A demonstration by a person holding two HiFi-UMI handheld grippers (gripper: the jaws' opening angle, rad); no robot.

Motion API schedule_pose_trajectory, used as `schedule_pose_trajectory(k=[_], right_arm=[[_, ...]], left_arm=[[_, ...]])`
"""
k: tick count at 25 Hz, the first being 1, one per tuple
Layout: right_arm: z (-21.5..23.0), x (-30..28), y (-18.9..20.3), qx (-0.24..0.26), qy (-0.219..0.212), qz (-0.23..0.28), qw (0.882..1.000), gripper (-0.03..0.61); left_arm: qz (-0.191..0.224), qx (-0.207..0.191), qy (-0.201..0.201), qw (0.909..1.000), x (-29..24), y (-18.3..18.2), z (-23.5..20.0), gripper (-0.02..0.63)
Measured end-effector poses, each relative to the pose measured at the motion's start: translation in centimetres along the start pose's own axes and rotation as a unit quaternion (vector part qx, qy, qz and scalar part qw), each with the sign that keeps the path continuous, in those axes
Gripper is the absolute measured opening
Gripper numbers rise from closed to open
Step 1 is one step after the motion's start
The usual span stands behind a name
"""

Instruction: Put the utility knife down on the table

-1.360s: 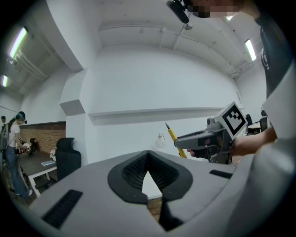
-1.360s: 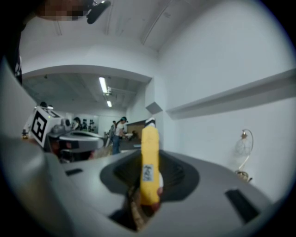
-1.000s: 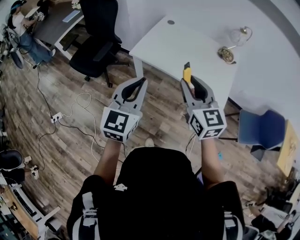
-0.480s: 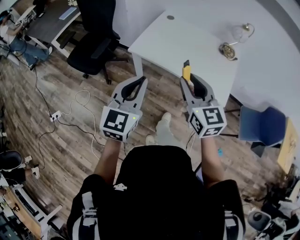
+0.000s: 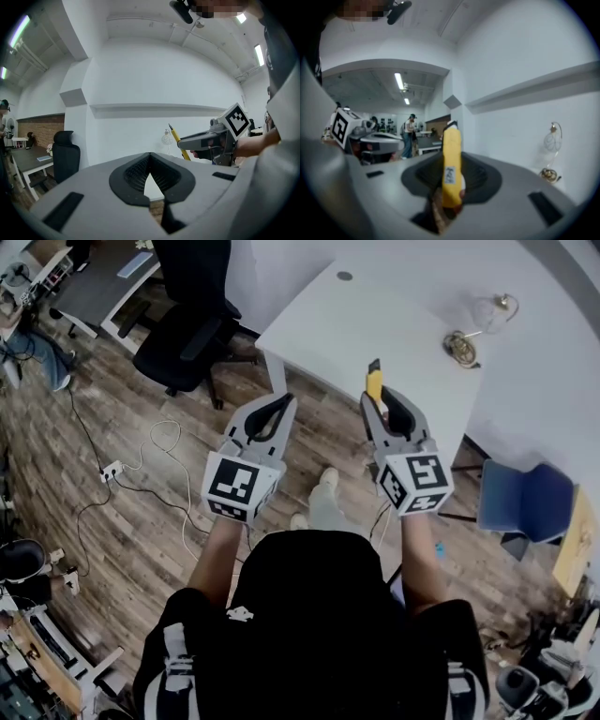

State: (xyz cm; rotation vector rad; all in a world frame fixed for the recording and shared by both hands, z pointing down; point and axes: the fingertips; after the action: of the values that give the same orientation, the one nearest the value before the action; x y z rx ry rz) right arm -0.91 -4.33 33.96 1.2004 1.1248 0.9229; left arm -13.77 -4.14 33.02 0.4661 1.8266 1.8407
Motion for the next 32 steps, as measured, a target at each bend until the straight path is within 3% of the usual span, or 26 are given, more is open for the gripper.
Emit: schedule_pose_trajectory(k=[21, 32], right_arm=[[10.5, -11.0, -1.5, -0.012, -0.01, -0.002, 1.0, 0.137], [15.9, -15.1, 0.1, -0.023, -0.014, -0.022, 0.999, 0.137]], left_arm=[[-0.015, -0.009, -0.003, 0.9999, -13.8, -1.4, -6.0, 0.017], [-0.038, -0.007, 0.009, 0.9992, -20.8, -0.5, -6.9, 0.017]])
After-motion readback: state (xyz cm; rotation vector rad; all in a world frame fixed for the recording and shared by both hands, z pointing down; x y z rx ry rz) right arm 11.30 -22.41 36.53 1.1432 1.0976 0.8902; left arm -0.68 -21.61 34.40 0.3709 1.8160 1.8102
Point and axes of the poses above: the fingertips, and each gripper's own axes: x backward along the fingers, z to its right, y out of its underside, and after that the axes turned 10 degrees about y, right-handed
